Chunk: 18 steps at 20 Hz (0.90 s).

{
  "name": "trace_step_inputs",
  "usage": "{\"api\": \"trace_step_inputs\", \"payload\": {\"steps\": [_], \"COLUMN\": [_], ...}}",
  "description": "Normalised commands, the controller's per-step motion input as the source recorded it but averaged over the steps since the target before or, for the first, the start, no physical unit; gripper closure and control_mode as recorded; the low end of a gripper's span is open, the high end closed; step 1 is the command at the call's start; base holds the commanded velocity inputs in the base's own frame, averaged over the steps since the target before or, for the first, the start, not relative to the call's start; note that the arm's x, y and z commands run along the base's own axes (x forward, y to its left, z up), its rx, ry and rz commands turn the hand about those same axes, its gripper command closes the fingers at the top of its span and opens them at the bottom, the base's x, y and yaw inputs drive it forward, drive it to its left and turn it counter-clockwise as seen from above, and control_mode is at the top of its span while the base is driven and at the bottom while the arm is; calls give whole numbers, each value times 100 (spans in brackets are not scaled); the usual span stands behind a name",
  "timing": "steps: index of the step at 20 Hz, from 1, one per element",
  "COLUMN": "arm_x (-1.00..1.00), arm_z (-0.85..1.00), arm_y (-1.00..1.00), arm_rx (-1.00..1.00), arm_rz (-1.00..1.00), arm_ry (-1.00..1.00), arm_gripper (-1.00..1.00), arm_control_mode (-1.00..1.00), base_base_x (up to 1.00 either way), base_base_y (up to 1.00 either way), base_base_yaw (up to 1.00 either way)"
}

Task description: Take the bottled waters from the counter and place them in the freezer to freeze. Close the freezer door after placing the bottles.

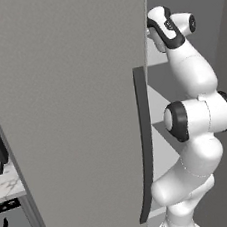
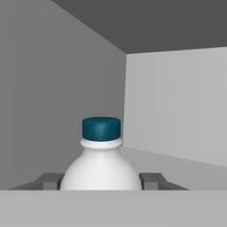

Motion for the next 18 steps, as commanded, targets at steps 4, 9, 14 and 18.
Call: {"api": "trace_step_inputs", "payload": {"steps": [4,9,14,18], "arm_x": [0,0,0,-11], "arm_z": [-11,-9,-1,0], "arm_y": [0,0,0,0], "arm_rx": [0,0,0,0], "arm_rz": [0,0,0,0], "arm_ry": [0,0,0,-1], "arm_gripper": [100,-100,-100,-100], "arm_control_mode": [-100,-100,-100,-100], "base_base_x": [0,0,0,0], "base_base_y": [0,0,0,0], "base_base_yaw": [0,0,0,0]}}
